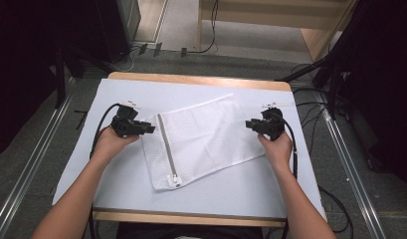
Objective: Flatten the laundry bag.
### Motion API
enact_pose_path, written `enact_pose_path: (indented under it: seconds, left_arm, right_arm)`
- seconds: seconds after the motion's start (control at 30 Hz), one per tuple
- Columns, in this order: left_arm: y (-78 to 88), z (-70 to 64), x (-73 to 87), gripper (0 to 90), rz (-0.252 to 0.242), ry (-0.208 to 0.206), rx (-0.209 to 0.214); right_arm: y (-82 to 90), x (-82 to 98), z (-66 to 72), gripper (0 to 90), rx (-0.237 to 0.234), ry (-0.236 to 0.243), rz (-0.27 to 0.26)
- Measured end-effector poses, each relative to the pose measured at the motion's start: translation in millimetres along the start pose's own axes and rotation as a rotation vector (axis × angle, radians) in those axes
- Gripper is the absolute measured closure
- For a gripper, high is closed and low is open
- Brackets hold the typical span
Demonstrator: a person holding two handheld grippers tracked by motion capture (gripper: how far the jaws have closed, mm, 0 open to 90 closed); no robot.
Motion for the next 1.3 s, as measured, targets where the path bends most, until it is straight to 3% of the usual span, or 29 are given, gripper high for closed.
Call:
enact_pose_path:
  seconds: [0.17, 0.33, 0.63, 0.77, 0.97, 1.17, 1.3]
  left_arm:
    - [-17.2, 14.0, -15.1, 68.9, 0.013, 0.015, 0.009]
    - [-28.8, 15.7, -33.0, 68.0, 0.001, 0.000, 0.014]
    - [-59.4, 11.3, -51.8, 63.6, 0.029, -0.044, 0.005]
    - [-69.8, 9.8, -55.5, 60.0, 0.021, -0.063, -0.001]
    - [-80.1, 16.1, -53.9, 57.3, 0.023, -0.058, -0.015]
    - [-79.5, 13.9, -51.3, 56.5, 0.008, -0.058, -0.013]
    - [-78.1, 14.0, -47.3, 70.3, -0.007, -0.088, -0.035]
  right_arm:
    - [9.1, 18.1, 20.3, 69.2, -0.019, 0.038, 0.005]
    - [16.9, 35.1, 33.3, 69.5, -0.049, 0.068, -0.018]
    - [24.5, 59.4, 40.9, 68.6, -0.043, 0.044, 0.003]
    - [23.5, 67.4, 43.2, 68.6, -0.040, 0.037, 0.014]
    - [32.2, 78.8, 42.5, 68.6, -0.024, 0.020, 0.015]
    - [41.6, 86.8, 41.8, 66.9, 0.003, 0.023, 0.018]
    - [48.4, 85.4, 34.0, 67.7, 0.018, 0.002, 0.001]
Point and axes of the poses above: each handheld gripper's, and its own axes: y roughly backward along the jaws, x roughly out of its underside, z roughly to its left, the point moved 10 cm from there along -y, roughly forward along the jaws, and after that the axes turned 12 degrees about -x, right-handed, at the moved point
